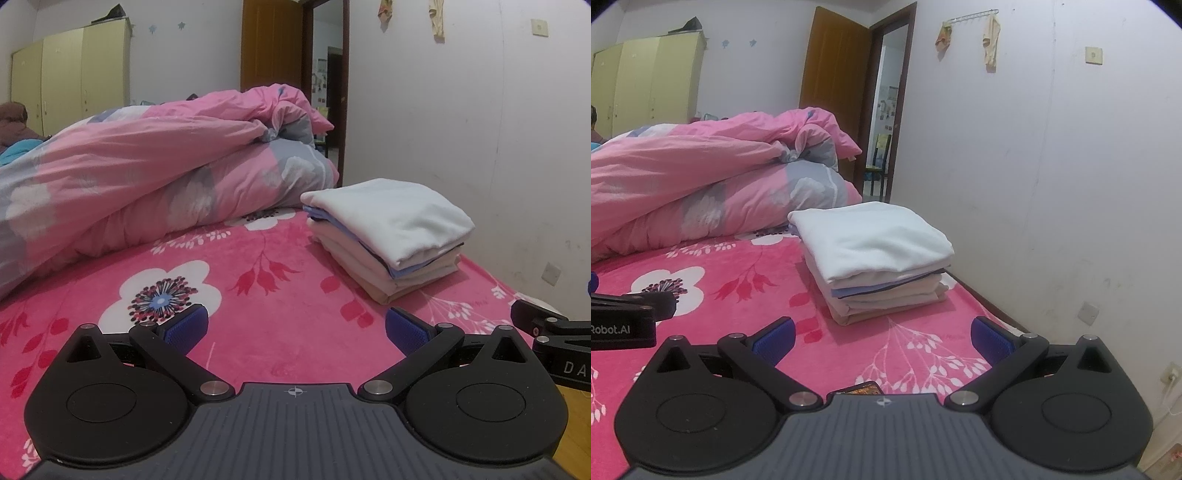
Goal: Fold clothes
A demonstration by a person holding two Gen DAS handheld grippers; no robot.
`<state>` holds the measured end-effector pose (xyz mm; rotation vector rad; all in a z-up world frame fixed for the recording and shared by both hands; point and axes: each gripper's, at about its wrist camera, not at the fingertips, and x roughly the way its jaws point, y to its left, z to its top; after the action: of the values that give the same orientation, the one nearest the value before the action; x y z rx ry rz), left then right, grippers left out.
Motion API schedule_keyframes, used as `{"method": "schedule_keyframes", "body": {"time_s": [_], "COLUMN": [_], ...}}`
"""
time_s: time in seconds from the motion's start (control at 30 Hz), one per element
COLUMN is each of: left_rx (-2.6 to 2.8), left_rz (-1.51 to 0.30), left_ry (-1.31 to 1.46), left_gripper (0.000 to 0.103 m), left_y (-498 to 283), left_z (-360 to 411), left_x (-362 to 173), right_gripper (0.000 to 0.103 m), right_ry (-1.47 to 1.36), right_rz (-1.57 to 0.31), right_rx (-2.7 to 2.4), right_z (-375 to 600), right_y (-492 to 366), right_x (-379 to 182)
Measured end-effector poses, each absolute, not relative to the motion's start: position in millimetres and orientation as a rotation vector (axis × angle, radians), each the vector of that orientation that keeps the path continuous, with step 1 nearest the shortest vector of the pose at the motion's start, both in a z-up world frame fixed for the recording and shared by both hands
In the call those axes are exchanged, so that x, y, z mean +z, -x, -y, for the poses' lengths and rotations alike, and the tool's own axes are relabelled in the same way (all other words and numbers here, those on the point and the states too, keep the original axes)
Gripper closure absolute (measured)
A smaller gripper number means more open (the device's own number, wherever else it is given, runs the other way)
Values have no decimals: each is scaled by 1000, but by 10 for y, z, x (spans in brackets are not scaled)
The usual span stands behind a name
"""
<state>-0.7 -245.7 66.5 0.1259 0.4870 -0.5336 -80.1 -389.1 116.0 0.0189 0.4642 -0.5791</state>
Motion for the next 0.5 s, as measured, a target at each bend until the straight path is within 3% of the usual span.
{"method": "schedule_keyframes", "body": {"time_s": [0.5], "left_rx": [-533], "left_rz": [-492], "left_ry": [-120], "left_gripper": [0], "left_y": [-8], "left_z": [2475], "left_x": [661], "right_gripper": [0], "right_ry": [-30], "right_rz": [-469], "right_rx": [-575], "right_z": [3877], "right_y": [793], "right_x": [1151]}}
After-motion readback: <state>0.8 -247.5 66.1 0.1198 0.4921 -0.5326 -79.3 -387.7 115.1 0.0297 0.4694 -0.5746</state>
